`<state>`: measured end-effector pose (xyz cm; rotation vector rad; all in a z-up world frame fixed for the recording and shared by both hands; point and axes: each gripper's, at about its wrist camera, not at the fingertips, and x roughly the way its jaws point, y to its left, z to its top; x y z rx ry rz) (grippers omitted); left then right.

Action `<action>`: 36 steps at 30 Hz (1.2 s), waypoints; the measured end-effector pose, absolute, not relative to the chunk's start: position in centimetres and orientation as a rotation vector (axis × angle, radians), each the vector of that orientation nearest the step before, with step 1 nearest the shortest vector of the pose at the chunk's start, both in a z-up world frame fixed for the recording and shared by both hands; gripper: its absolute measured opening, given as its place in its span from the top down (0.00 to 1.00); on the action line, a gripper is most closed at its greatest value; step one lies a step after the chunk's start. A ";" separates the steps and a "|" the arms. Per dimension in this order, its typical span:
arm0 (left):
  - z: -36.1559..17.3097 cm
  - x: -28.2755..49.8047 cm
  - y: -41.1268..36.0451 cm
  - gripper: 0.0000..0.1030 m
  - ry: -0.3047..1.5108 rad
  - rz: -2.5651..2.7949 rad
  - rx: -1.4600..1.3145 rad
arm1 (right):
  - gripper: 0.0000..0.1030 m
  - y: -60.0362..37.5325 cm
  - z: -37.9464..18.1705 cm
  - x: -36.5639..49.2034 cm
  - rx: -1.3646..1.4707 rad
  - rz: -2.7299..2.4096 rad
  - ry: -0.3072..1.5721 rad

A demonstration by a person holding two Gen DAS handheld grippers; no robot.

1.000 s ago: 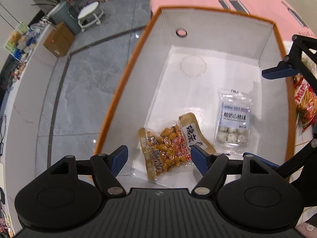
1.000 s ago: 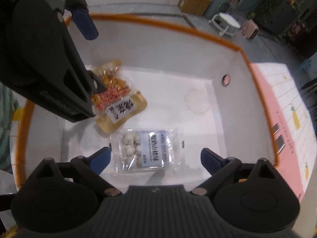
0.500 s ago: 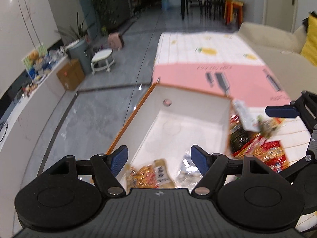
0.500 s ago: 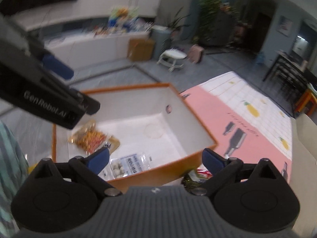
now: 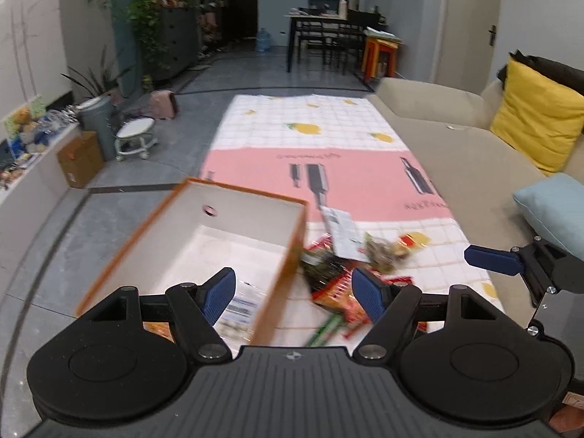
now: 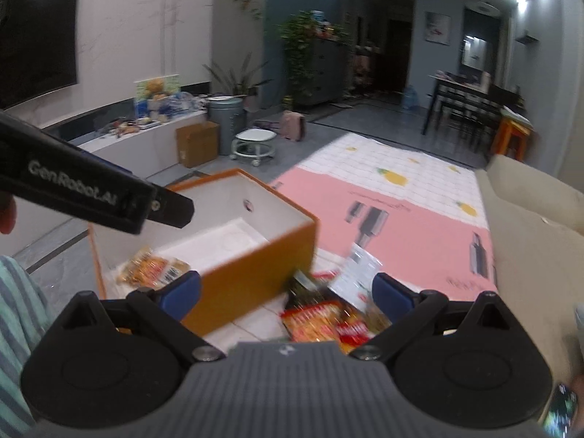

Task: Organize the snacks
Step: 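Withdraw both tools from the box back toward the snack pile, then grasp the red Mimi bag with the left tool while the right tool grasps the cartoon chip bag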

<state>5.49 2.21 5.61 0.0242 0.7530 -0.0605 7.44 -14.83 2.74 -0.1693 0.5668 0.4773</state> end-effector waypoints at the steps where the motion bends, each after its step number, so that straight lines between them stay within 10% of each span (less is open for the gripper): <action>1: 5.2 5.3 1.5 0.17 0.761 -0.064 0.030 | 0.06 -15.5 2.3 7.3 -0.160 0.460 0.572; 36: -6.5 11.6 -2.9 0.16 0.946 -0.126 0.121 | 0.06 -21.3 -11.5 13.0 -0.010 0.281 0.897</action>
